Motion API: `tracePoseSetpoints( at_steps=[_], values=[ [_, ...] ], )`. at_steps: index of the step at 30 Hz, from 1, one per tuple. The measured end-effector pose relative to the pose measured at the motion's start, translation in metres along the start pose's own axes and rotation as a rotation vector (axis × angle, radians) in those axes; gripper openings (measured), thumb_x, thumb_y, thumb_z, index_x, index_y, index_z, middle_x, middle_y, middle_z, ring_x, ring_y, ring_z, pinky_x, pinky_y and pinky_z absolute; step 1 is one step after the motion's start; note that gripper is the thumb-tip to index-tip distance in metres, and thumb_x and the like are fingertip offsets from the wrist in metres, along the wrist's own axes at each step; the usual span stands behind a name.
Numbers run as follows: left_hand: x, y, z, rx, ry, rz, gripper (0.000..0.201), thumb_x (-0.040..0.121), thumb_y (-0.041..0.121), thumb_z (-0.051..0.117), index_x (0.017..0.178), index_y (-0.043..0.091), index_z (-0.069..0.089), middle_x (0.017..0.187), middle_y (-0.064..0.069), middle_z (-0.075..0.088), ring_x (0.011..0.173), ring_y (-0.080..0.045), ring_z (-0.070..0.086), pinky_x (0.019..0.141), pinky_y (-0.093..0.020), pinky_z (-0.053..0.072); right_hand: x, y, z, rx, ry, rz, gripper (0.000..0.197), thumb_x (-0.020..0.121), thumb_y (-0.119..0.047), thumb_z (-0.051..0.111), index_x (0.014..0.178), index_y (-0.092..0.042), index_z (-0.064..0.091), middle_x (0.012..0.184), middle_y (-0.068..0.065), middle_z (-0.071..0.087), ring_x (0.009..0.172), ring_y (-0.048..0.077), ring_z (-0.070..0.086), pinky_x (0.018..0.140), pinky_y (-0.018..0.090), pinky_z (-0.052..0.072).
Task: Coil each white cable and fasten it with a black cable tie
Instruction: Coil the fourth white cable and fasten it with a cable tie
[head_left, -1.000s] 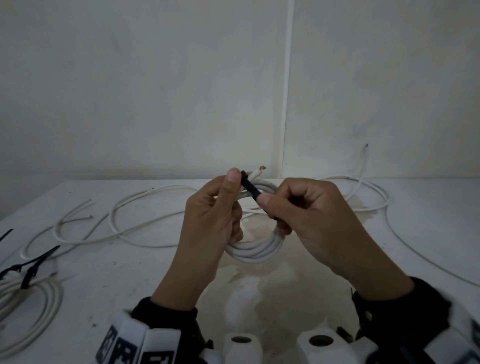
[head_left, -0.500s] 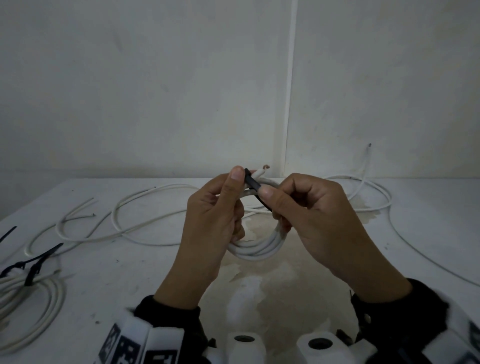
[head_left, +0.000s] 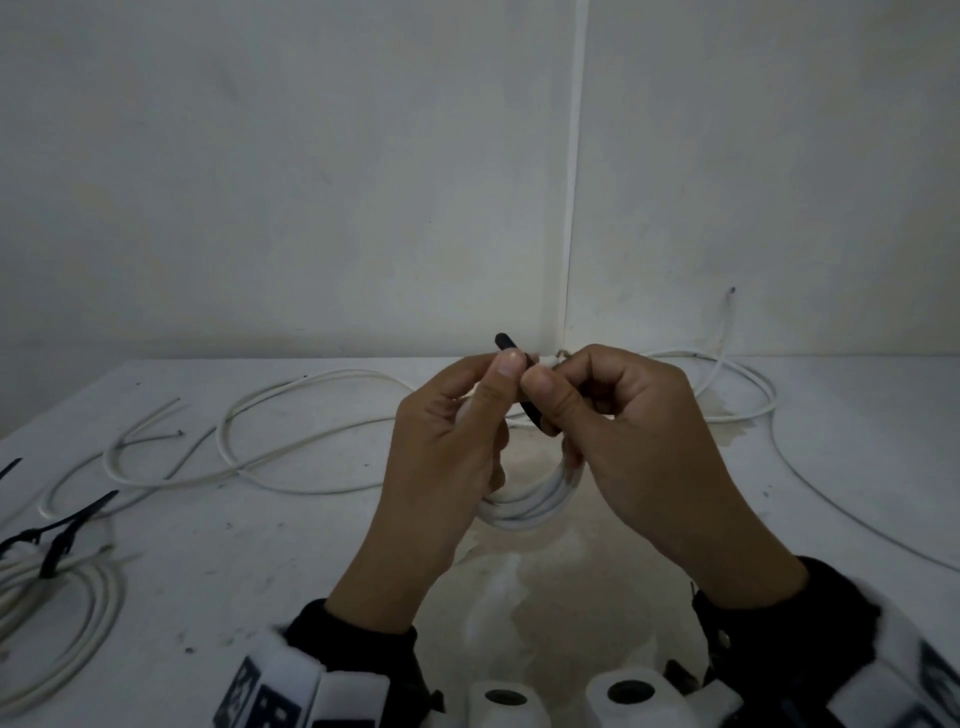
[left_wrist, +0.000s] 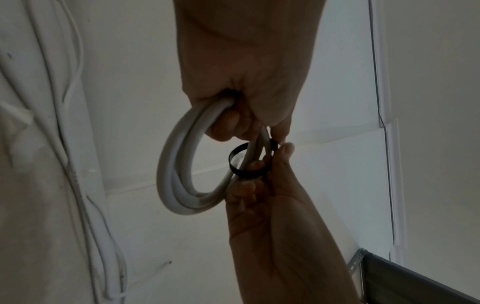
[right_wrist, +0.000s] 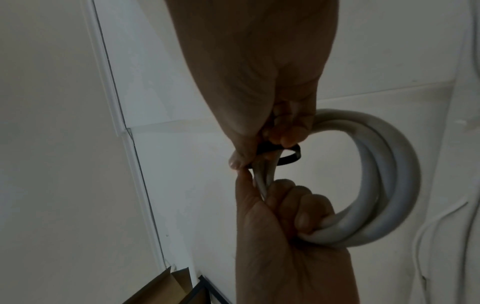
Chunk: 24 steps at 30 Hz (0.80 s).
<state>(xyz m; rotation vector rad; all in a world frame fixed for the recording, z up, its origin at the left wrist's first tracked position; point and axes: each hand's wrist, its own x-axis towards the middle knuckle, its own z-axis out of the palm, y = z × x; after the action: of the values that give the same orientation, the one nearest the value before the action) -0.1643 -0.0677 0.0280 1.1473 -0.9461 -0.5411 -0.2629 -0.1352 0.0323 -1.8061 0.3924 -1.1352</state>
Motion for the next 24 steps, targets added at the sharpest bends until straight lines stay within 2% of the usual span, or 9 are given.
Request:
tracePoseSetpoints(
  at_steps=[4, 8, 11, 13, 15, 17, 20, 22, 24],
  values=[
    [0.0041, 0.0025, -0.0075, -0.077, 0.067, -0.015, 0.027, 0.073, 0.043, 0.051, 0.07, 0.022, 0.069, 0.04, 0.011, 0.027, 0.035, -0.005, 0.023, 0.035, -0.015, 0.025, 0.0006, 0.0002, -0.0018, -0.015, -0.133, -0.005, 0.01, 0.071, -0.034, 0.059, 0.069, -0.025, 0.063, 0.057, -0.012, 0.06, 0.05, 0.005, 0.057, 0.053, 0.014, 0.047],
    [0.0035, 0.0012, -0.0062, -0.076, 0.077, -0.011, 0.027, 0.066, 0.046, 0.055, 0.062, 0.024, 0.068, 0.039, 0.011, 0.027, 0.034, -0.005, 0.023, 0.036, -0.013, 0.025, -0.0007, -0.0021, -0.0034, -0.076, -0.172, -0.034, 0.007, 0.074, -0.031, 0.061, 0.068, -0.027, 0.062, 0.057, -0.014, 0.06, 0.053, 0.007, 0.058, 0.054, 0.016, 0.049],
    [0.0022, -0.0002, -0.0033, -0.055, 0.059, -0.012, 0.026, 0.067, 0.044, 0.055, 0.054, 0.024, 0.065, 0.037, 0.01, 0.029, 0.032, -0.004, 0.024, 0.035, -0.014, 0.026, -0.0014, -0.0082, -0.0039, -0.018, -0.151, -0.051, 0.01, 0.071, -0.031, 0.061, 0.069, -0.022, 0.066, 0.061, -0.002, 0.064, 0.049, 0.012, 0.057, 0.05, 0.014, 0.048],
    [0.0016, -0.0012, -0.0024, -0.052, 0.044, -0.024, 0.031, 0.07, 0.042, 0.053, 0.047, 0.024, 0.062, 0.035, 0.008, 0.029, 0.031, -0.003, 0.024, 0.035, -0.014, 0.025, -0.0016, -0.0082, -0.004, -0.021, -0.132, -0.064, 0.012, 0.074, -0.028, 0.064, 0.07, -0.017, 0.068, 0.066, 0.009, 0.064, 0.051, 0.021, 0.057, 0.048, 0.021, 0.051],
    [0.0007, -0.0011, -0.0011, -0.076, 0.044, -0.036, 0.028, 0.07, 0.042, 0.053, 0.051, 0.025, 0.065, 0.037, 0.009, 0.028, 0.032, -0.003, 0.023, 0.035, -0.014, 0.025, -0.0021, -0.0047, -0.0032, -0.08, -0.123, -0.083, 0.01, 0.079, -0.024, 0.067, 0.073, -0.016, 0.069, 0.067, 0.01, 0.064, 0.054, 0.024, 0.058, 0.053, 0.035, 0.054],
    [0.0014, 0.0001, -0.0008, -0.113, 0.054, -0.059, 0.027, 0.069, 0.043, 0.053, 0.054, 0.026, 0.069, 0.039, 0.011, 0.026, 0.034, -0.003, 0.021, 0.035, -0.015, 0.022, -0.0016, -0.002, -0.0035, -0.109, -0.091, -0.069, 0.013, 0.077, -0.029, 0.067, 0.074, -0.017, 0.069, 0.065, 0.009, 0.064, 0.053, 0.022, 0.059, 0.055, 0.04, 0.053],
    [0.0027, 0.0015, -0.0033, -0.132, 0.081, -0.045, 0.026, 0.069, 0.042, 0.053, 0.06, 0.025, 0.071, 0.04, 0.012, 0.025, 0.035, -0.003, 0.021, 0.035, -0.014, 0.022, 0.0002, -0.0036, -0.0053, -0.066, -0.071, -0.03, 0.018, 0.068, -0.037, 0.062, 0.072, -0.021, 0.069, 0.068, 0.007, 0.067, 0.053, 0.015, 0.062, 0.057, 0.033, 0.056],
    [0.0037, 0.0027, -0.0054, -0.1, 0.107, 0.005, 0.027, 0.069, 0.041, 0.054, 0.075, 0.022, 0.072, 0.038, 0.012, 0.027, 0.034, -0.003, 0.022, 0.035, -0.013, 0.024, 0.0007, -0.0061, -0.0071, -0.044, -0.103, -0.015, 0.014, 0.068, -0.036, 0.061, 0.071, -0.024, 0.067, 0.07, 0.003, 0.067, 0.057, 0.015, 0.063, 0.059, 0.028, 0.056],
    [0.0042, 0.0024, -0.0067, -0.07, 0.124, 0.036, 0.03, 0.069, 0.041, 0.055, 0.082, 0.019, 0.072, 0.038, 0.01, 0.027, 0.034, -0.003, 0.023, 0.035, -0.013, 0.024, 0.0006, -0.0066, -0.0077, -0.05, -0.134, -0.022, 0.008, 0.074, -0.03, 0.063, 0.07, -0.024, 0.066, 0.065, -0.002, 0.066, 0.059, 0.013, 0.063, 0.059, 0.021, 0.053]
  ],
)
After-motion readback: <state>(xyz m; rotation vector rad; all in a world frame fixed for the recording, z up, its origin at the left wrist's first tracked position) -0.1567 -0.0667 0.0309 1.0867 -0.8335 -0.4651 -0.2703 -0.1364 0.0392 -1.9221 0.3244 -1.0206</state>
